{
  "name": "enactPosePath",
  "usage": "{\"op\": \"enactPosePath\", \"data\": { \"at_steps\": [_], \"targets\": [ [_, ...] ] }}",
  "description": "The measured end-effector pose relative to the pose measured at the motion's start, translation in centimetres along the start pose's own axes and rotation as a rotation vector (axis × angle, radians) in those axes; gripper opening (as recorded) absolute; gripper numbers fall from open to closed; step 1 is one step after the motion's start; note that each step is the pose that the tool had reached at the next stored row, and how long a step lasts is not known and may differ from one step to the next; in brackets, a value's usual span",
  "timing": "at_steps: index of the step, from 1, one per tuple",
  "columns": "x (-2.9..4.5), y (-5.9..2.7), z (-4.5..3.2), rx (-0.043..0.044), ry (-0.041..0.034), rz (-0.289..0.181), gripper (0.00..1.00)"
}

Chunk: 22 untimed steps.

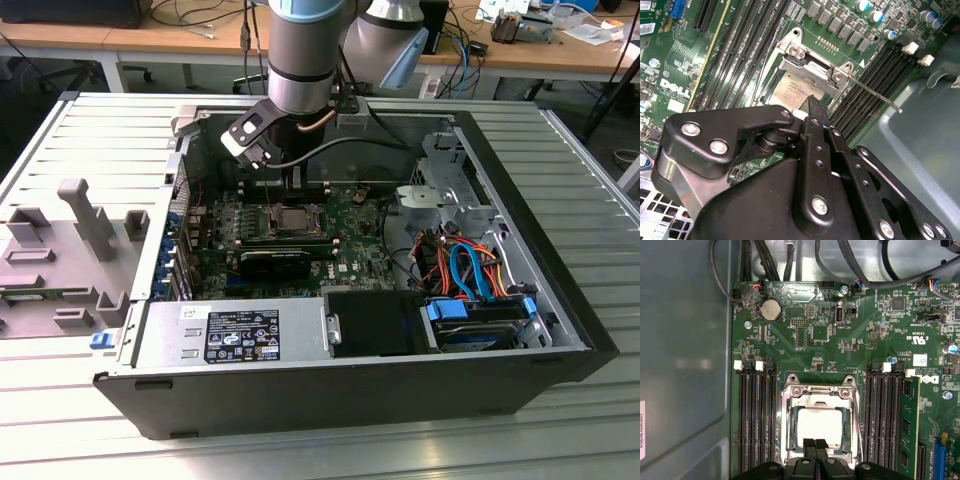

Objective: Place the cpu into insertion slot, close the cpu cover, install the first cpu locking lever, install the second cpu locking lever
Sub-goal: 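Close the cpu cover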

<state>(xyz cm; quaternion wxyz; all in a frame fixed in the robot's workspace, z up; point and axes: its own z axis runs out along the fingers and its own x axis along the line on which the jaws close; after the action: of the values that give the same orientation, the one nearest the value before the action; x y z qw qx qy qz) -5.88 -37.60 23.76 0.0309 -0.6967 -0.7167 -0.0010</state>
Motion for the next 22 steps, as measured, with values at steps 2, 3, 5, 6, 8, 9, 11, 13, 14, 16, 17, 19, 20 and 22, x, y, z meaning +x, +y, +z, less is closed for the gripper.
{"op": "enactPosePath", "data": {
  "at_steps": [2,3,5,6,8,9,11,13,14,16,17,19,20,22],
  "targets": [
    [0.00,-0.05,0.04,0.0000,0.0000,0.000,0.11],
    [0.00,-0.07,0.05,0.0000,0.0000,0.000,0.11],
    [0.00,-0.12,0.09,0.0000,0.0000,0.000,0.11],
    [0.00,-0.13,0.13,-0.0001,0.0000,0.000,0.11],
    [0.00,-0.15,0.19,0.0000,0.0000,0.000,0.11],
    [-0.01,-0.16,0.20,0.0000,-0.0001,0.000,0.11],
    [-0.01,-0.17,0.25,0.0000,0.0000,0.000,0.11],
    [-0.01,-0.20,0.29,0.0001,-0.0001,0.000,0.11],
    [-0.01,-0.21,0.32,0.0000,0.0000,0.000,0.11],
    [-0.01,-0.22,0.35,0.0000,0.0000,0.000,0.11],
    [-0.01,-0.23,0.36,0.0000,0.0000,0.000,0.11],
    [-0.01,-0.23,0.40,0.0000,-0.0001,0.000,0.11],
    [-0.01,-0.23,0.42,0.0000,0.0000,0.000,0.11],
    [-0.01,-0.23,0.48,0.0000,0.0000,0.000,0.11]
  ]
}}
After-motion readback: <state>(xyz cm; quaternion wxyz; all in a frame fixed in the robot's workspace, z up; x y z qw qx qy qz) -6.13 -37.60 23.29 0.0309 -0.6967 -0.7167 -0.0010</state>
